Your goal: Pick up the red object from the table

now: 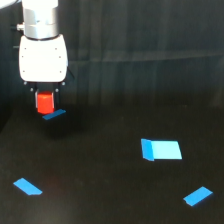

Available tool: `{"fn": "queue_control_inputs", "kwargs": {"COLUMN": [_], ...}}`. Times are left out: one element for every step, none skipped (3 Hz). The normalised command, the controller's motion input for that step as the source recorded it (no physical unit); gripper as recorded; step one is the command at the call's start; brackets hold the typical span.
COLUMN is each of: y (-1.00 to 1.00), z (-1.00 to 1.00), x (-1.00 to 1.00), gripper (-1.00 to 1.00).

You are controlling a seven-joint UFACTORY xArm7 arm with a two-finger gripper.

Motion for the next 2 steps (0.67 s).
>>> {"fn": "queue_control_inputs", "kwargs": {"y": [0.11,0.00], "z": [0.18,0.10], "x": [-0.18,-0.14], "gripper": [-1.00,-1.00]}}
